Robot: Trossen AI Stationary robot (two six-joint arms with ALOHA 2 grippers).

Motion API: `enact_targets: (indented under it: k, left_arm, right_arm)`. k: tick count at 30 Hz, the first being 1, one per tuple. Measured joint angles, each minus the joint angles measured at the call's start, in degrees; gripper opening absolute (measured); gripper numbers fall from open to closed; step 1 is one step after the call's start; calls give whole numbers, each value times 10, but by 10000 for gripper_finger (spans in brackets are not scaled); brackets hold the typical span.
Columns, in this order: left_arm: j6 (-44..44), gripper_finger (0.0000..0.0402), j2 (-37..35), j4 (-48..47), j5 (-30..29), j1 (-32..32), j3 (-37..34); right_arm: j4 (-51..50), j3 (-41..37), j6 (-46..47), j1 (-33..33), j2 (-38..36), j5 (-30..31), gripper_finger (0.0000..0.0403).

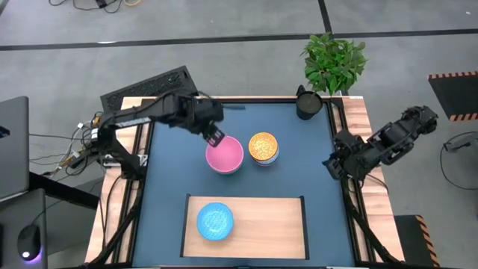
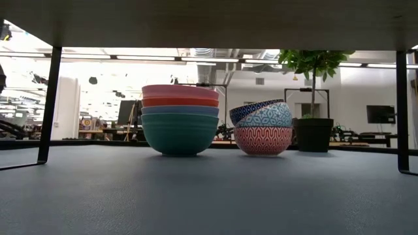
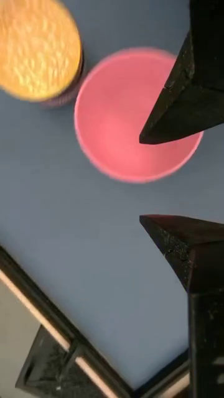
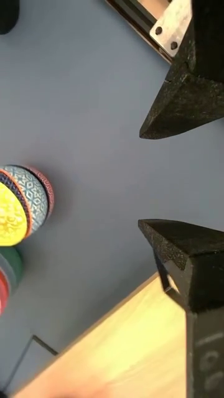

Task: Place and stack bowls onto a shelf
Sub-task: Put the pink bowl on the shelf

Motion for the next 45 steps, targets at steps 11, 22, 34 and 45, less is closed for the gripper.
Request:
enact_targets:
  k: [11, 22, 34, 45]
  left_arm:
    - [125, 181, 0, 98, 94, 76, -105]
    - [138, 181, 1, 151, 117, 76, -202]
    - [135, 180, 1, 188, 147, 75, -254]
    - [121, 90, 1, 200, 143, 63, -278]
  right_arm:
    - [0, 0, 20, -34, 0, 18, 249]
    - [0, 0, 9, -60, 0, 17, 249]
    - [0, 0, -1, -67, 0, 17, 249]
    - [0, 0, -13, -67, 0, 16, 249]
